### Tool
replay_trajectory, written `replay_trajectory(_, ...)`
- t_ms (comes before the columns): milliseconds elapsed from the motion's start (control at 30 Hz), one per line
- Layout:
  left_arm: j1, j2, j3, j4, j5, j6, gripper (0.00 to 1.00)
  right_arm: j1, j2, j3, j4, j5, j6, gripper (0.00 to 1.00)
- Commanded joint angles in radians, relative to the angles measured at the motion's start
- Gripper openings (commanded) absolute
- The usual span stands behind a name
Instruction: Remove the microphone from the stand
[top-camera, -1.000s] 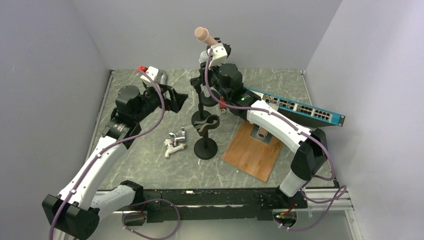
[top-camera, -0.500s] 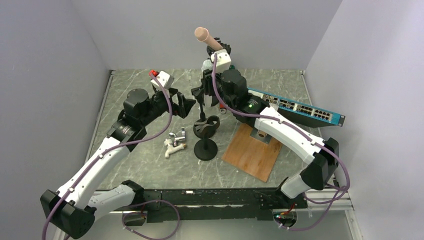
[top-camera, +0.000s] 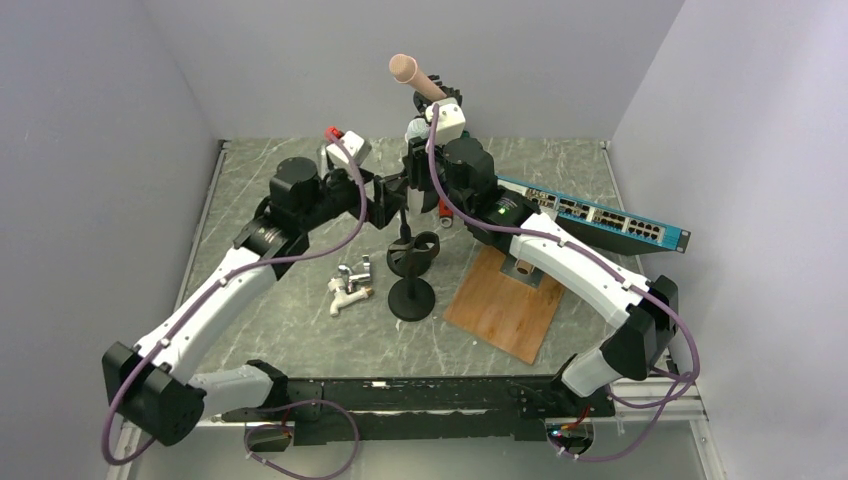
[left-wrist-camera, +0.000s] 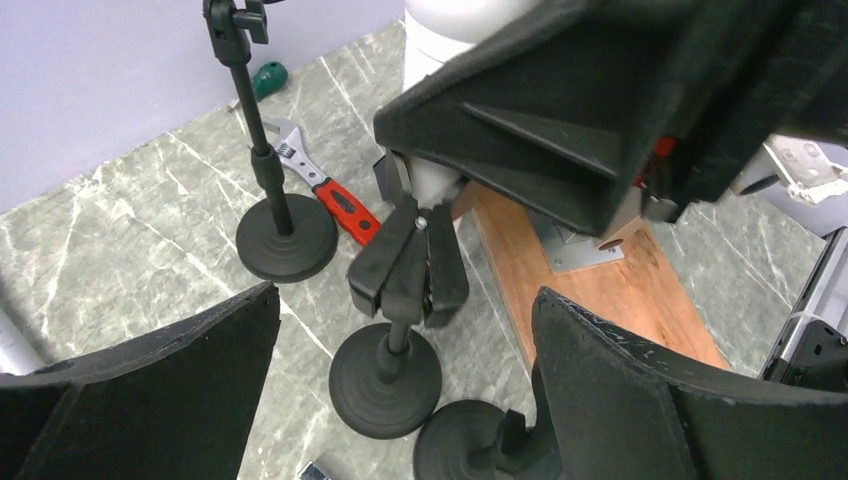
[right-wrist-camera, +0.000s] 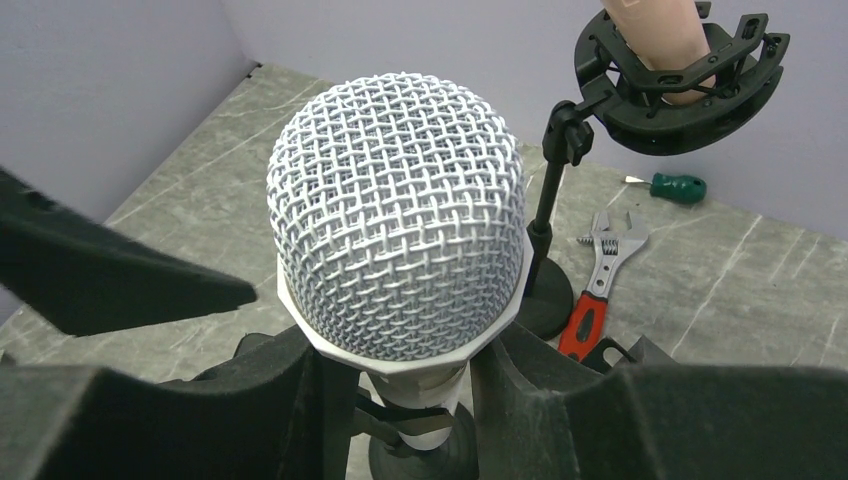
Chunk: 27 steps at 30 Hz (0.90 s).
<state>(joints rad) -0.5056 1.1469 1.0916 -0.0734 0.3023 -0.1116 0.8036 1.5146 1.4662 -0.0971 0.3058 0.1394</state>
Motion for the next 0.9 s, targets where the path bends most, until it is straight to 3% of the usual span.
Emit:
replay_trajectory(0, -0.004, 0.048, 0.086, 0.011, 0.051, 0.013, 0.98, 0.003, -0.029, 0.024, 0.061, -0.01, 0.035, 0.0)
replay_trajectory(367, -0.004, 0.125, 0.116, 0.005, 0.106, -0.002, 0.6, 0.004, -0.048, -0.002, 0.067, -0.017, 0.038, 0.0)
replay_trajectory(500, 0.003, 0.147, 0.146, -0.038, 0.112, 0.012, 0.31, 0.003, -0.048, -0.001, 0.075, -0.021, 0.042, 0.0)
replay_trajectory(567, 0.006, 0.155, 0.162, -0.074, 0.077, 0.028, 0.02, 0.003, -0.043, 0.009, 0.075, -0.033, 0.043, 0.0)
replay_trajectory(867, 0.018, 0.161, 0.177, -0.141, 0.031, 0.088, 0.0, 0.001, 0.011, 0.164, 0.047, -0.022, 0.002, 0.0)
